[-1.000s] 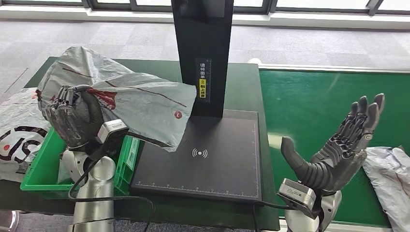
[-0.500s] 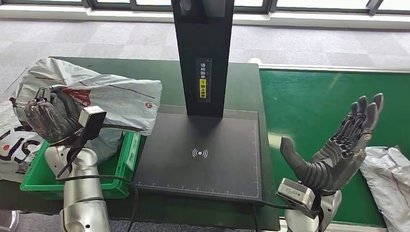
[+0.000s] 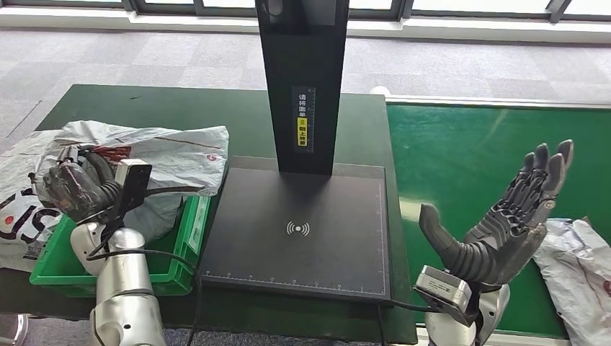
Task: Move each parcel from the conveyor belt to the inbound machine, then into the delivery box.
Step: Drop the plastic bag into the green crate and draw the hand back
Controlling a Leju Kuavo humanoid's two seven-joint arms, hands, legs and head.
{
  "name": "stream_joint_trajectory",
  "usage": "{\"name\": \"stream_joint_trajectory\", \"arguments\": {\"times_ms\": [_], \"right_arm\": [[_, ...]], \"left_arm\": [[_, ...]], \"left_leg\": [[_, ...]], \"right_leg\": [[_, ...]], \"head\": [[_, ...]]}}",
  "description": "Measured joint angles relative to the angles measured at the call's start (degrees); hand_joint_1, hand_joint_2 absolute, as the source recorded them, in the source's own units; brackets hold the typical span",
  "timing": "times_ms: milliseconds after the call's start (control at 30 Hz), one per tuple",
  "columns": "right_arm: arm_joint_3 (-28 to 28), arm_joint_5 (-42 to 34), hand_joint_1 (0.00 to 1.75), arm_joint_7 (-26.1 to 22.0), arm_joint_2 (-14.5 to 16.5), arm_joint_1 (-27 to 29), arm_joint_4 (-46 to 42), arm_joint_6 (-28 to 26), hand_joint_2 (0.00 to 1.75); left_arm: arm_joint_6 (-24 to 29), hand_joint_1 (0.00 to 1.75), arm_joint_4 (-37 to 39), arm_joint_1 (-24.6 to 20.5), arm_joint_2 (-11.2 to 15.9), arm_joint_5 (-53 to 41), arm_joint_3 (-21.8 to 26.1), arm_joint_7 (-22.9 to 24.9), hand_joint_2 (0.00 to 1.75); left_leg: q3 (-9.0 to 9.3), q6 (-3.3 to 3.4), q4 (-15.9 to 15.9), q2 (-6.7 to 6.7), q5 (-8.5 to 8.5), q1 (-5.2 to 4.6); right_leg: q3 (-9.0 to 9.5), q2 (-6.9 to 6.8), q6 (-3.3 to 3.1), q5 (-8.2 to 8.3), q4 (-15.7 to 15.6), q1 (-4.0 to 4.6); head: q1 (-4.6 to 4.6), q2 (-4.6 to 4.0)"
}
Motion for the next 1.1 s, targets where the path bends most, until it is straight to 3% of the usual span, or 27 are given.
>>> {"name": "stream_joint_trajectory", "arguments": {"times_ms": [33,67,200,400,567,767,1100], "right_arm": [[0.0,0.0,0.0,-0.01,0.0,0.0,0.04,0.0,1.75],[0.0,0.0,0.0,-0.01,0.0,-0.01,0.09,0.0,1.75],[0.0,0.16,0.0,0.02,0.0,-0.04,0.37,0.0,1.75],[-0.01,0.35,0.0,0.01,0.0,-0.07,0.67,0.0,1.75],[-0.49,0.62,0.0,0.01,0.0,-0.05,1.06,0.0,1.75],[-2.18,0.67,0.0,0.02,0.0,0.0,2.46,0.0,1.75],[-6.4,1.65,0.0,0.45,0.04,0.05,4.84,0.0,1.75]], "left_arm": [[0.01,0.05,0.4,-0.21,0.1,0.55,0.98,-0.63,1.75],[0.01,0.0,0.77,-0.42,0.21,1.31,1.94,-1.41,1.75],[0.01,0.0,1.59,-0.77,0.43,5.69,4.8,-4.26,1.75],[0.01,0.0,2.05,-0.78,0.43,8.42,6.0,-4.78,1.75],[-0.01,0.0,-0.33,0.14,0.12,18.55,5.32,-4.84,1.75],[0.0,0.0,-9.05,4.61,-0.5,31.28,-0.11,-4.91,1.75],[-0.01,0.0,-19.78,10.39,-0.85,40.37,-10.57,-4.97,1.75]], "left_leg": [[0.0,0.0,0.0,0.0,0.0,0.0],[0.0,0.0,0.0,0.0,0.0,0.0],[0.0,0.0,0.0,-0.02,0.0,0.0],[0.0,0.0,0.0,-0.05,0.0,0.0],[0.01,0.0,0.0,-0.02,0.0,0.0],[-0.01,0.0,0.0,-0.03,0.0,0.0],[-0.02,0.0,0.0,-0.09,0.0,0.0]], "right_leg": [[0.0,0.0,0.0,0.0,0.0,0.0],[0.0,0.0,0.0,0.0,0.0,0.0],[0.0,-0.02,0.0,0.0,0.0,0.0],[0.0,-0.04,0.0,0.0,0.0,0.0],[0.0,-0.02,0.0,0.0,0.0,0.0],[-0.02,-0.03,0.0,-0.01,-0.01,0.01],[-0.01,-0.08,0.0,-0.01,-0.01,0.0]], "head": [[0.0,0.0],[0.0,0.0],[0.0,0.0],[0.0,0.0],[0.0,0.0],[0.0,0.0],[0.0,0.0]]}}
